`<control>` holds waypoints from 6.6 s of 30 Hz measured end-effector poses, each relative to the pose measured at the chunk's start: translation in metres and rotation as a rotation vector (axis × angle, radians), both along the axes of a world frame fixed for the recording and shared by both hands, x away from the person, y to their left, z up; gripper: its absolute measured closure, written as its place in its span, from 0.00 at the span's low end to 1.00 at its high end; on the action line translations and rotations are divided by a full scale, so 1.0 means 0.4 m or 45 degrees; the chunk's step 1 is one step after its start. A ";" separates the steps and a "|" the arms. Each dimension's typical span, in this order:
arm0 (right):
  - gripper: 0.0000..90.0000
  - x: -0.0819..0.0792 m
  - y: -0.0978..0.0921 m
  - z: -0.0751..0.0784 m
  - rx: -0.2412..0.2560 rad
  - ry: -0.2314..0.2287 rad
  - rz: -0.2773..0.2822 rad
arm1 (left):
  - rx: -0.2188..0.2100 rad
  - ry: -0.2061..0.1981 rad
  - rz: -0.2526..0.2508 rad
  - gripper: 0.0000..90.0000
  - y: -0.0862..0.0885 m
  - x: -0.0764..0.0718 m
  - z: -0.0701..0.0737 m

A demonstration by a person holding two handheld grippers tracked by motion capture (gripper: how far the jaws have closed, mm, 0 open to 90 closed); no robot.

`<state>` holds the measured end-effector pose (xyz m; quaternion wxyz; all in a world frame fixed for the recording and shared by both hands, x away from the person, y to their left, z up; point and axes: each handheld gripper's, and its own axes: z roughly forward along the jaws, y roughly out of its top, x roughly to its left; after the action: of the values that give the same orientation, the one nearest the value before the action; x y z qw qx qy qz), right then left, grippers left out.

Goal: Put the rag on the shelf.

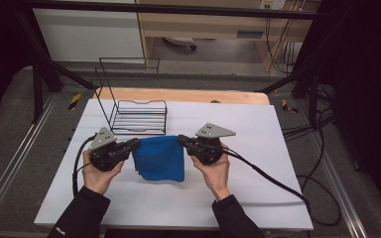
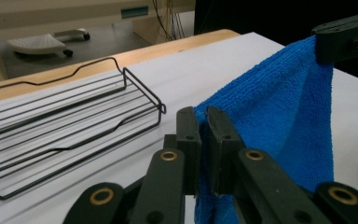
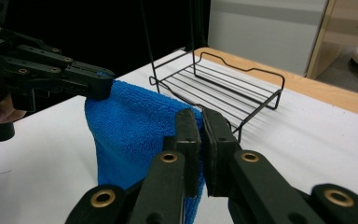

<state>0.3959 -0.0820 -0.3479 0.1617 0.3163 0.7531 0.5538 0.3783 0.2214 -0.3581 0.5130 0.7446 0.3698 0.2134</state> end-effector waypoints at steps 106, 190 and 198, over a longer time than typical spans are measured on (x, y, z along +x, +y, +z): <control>0.96 0.153 0.178 0.449 0.202 -0.502 -0.083 | -0.345 -0.477 0.195 0.95 0.159 0.145 0.451; 0.96 0.333 0.231 0.379 0.075 -0.330 -0.075 | -0.246 -0.416 0.216 0.95 0.203 0.303 0.365; 0.96 0.313 0.230 0.380 0.049 -0.335 -0.042 | -0.235 -0.410 0.193 0.95 0.210 0.281 0.352</control>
<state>0.5212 0.0099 -0.1958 0.2622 0.2563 0.7093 0.6020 0.4906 0.3055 -0.2173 0.6142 0.6207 0.3560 0.3329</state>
